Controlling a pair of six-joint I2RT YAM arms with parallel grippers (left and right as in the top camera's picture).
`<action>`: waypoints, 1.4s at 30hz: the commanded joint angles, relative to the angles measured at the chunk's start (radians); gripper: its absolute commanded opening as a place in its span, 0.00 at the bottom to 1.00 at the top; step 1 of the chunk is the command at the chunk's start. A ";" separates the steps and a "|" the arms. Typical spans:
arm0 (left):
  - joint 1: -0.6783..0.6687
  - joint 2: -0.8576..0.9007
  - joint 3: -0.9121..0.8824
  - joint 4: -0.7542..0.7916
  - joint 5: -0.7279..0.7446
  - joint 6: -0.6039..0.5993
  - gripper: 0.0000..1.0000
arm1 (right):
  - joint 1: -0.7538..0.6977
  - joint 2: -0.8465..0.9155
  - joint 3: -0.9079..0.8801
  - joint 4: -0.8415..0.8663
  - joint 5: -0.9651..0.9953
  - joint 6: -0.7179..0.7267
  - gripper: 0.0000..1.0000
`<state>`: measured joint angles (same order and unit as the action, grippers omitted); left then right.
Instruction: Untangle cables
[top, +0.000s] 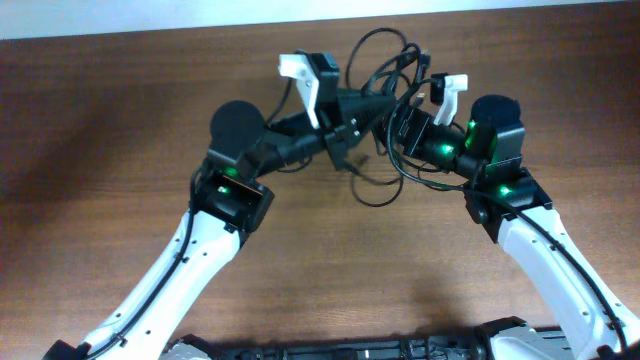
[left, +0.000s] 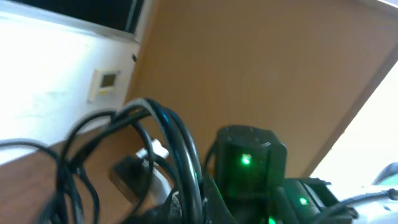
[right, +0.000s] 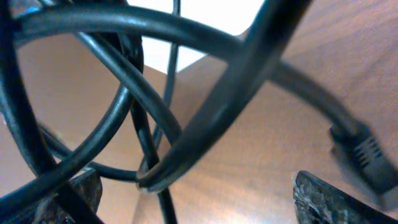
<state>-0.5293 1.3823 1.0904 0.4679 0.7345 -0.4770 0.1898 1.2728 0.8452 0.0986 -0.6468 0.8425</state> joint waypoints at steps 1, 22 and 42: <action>-0.057 -0.013 0.016 0.002 0.029 -0.008 0.00 | 0.007 -0.003 -0.004 0.048 0.106 0.027 0.96; 0.114 -0.014 0.016 0.160 0.028 -0.242 0.00 | 0.006 0.016 -0.004 0.156 0.079 0.031 0.96; -0.071 -0.013 0.016 0.175 0.062 -0.264 0.00 | 0.006 0.043 -0.004 0.176 0.189 0.031 0.96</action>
<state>-0.5697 1.3823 1.0897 0.6315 0.7742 -0.7311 0.1898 1.3083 0.8406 0.2699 -0.5045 0.8688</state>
